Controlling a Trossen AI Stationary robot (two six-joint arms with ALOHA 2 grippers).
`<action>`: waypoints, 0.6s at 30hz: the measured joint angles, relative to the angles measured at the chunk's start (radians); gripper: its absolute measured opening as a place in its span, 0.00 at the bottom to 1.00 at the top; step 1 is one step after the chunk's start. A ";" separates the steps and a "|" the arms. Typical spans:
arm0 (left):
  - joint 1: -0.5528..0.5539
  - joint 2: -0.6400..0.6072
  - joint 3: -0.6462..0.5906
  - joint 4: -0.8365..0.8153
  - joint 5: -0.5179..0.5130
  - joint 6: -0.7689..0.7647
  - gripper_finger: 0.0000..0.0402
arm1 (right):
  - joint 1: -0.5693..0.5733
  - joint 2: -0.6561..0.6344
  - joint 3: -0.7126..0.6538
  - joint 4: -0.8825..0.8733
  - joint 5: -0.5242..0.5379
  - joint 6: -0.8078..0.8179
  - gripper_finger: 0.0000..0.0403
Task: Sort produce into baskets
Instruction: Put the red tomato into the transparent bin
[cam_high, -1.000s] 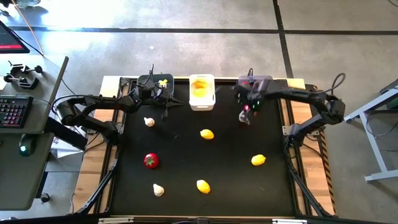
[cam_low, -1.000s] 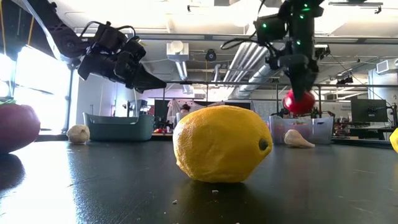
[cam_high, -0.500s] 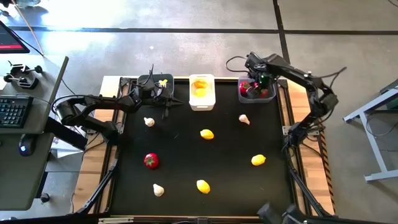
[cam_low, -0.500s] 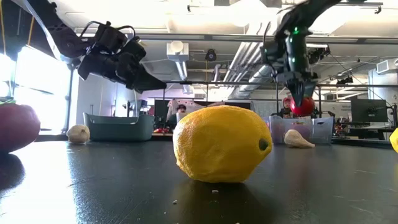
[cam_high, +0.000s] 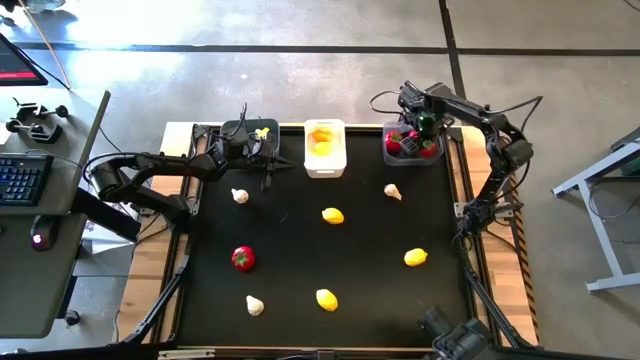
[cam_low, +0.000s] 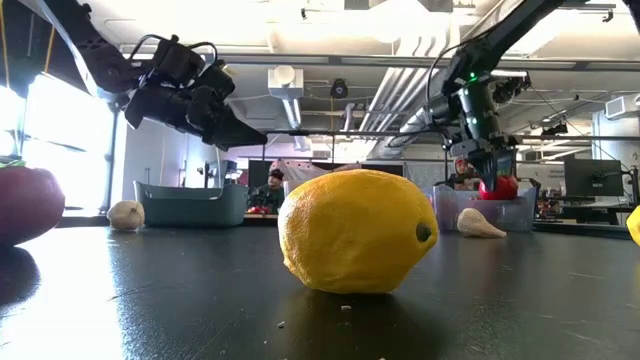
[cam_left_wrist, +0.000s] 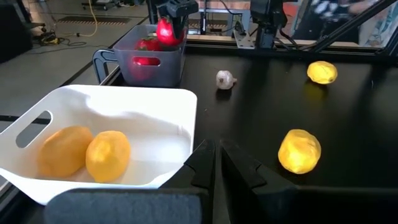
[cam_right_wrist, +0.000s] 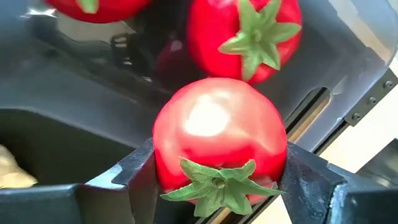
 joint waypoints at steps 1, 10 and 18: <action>0.000 0.000 0.000 -0.001 0.000 0.000 0.02 | -0.004 0.008 0.000 0.000 0.007 0.000 0.61; 0.000 0.000 0.000 -0.015 0.000 0.000 0.02 | -0.011 0.063 0.000 0.008 0.008 -0.026 0.61; 0.000 0.000 0.000 -0.015 0.000 0.000 0.02 | -0.008 0.069 0.000 0.011 0.013 -0.070 0.78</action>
